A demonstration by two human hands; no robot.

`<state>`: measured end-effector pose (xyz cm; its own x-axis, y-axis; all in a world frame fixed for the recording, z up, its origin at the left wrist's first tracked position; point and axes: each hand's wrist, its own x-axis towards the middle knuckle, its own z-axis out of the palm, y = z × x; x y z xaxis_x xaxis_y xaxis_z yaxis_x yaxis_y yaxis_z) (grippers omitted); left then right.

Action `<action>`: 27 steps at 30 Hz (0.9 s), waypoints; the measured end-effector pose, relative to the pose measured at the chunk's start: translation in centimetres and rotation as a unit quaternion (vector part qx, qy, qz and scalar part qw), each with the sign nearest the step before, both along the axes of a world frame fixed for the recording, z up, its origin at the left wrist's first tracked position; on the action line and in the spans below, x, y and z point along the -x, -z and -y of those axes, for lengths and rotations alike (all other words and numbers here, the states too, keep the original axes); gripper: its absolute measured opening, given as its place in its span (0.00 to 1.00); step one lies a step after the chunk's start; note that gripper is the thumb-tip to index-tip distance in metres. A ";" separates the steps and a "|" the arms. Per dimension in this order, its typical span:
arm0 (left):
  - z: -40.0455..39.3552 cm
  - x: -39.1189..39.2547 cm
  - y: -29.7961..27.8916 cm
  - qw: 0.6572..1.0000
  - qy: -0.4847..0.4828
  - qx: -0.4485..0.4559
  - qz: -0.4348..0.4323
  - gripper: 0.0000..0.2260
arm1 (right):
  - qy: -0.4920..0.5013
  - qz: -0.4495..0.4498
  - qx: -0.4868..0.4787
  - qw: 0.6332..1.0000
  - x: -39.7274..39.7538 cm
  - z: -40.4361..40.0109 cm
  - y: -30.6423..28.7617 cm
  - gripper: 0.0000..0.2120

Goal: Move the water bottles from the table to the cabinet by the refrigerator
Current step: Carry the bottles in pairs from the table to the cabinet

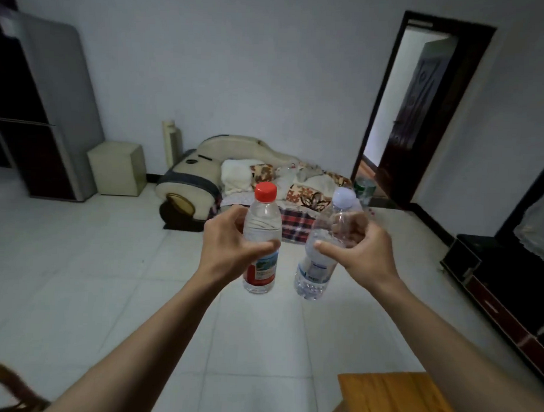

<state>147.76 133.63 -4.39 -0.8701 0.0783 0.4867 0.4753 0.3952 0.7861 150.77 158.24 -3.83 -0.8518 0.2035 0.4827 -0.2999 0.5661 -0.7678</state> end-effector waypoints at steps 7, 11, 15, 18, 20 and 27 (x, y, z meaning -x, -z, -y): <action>3.9 0.7 -1.5 0.994 -0.100 0.030 -0.016 0.21 | -0.130 -0.021 -0.015 0.991 5.9 3.9 -0.9 0.24; 4.6 1.8 -2.3 0.985 -0.162 0.049 -0.020 0.21 | -0.185 -0.045 0.020 0.981 9.7 4.5 -0.7 0.26; 3.6 2.8 -2.5 0.972 -0.225 0.063 0.000 0.23 | -0.239 -0.045 0.029 0.970 13.4 3.9 -0.8 0.28; 3.2 3.1 -1.9 0.965 -0.254 0.053 0.024 0.25 | -0.273 -0.040 0.028 0.961 15.6 3.7 -0.6 0.28; 2.9 2.6 -1.3 0.956 -0.290 0.033 0.037 0.26 | -0.298 -0.037 0.030 0.954 16.8 3.9 -0.4 0.27; 5.1 1.3 -0.4 0.929 -0.366 0.037 0.044 0.23 | -0.373 -0.019 0.030 0.927 19.4 8.4 -0.6 0.27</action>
<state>146.47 128.51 -4.01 -0.7394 -0.5202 0.4274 -0.0077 0.6413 0.7672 131.39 149.85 -3.26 -0.7492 -0.4070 0.5225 -0.6182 0.1466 -0.7722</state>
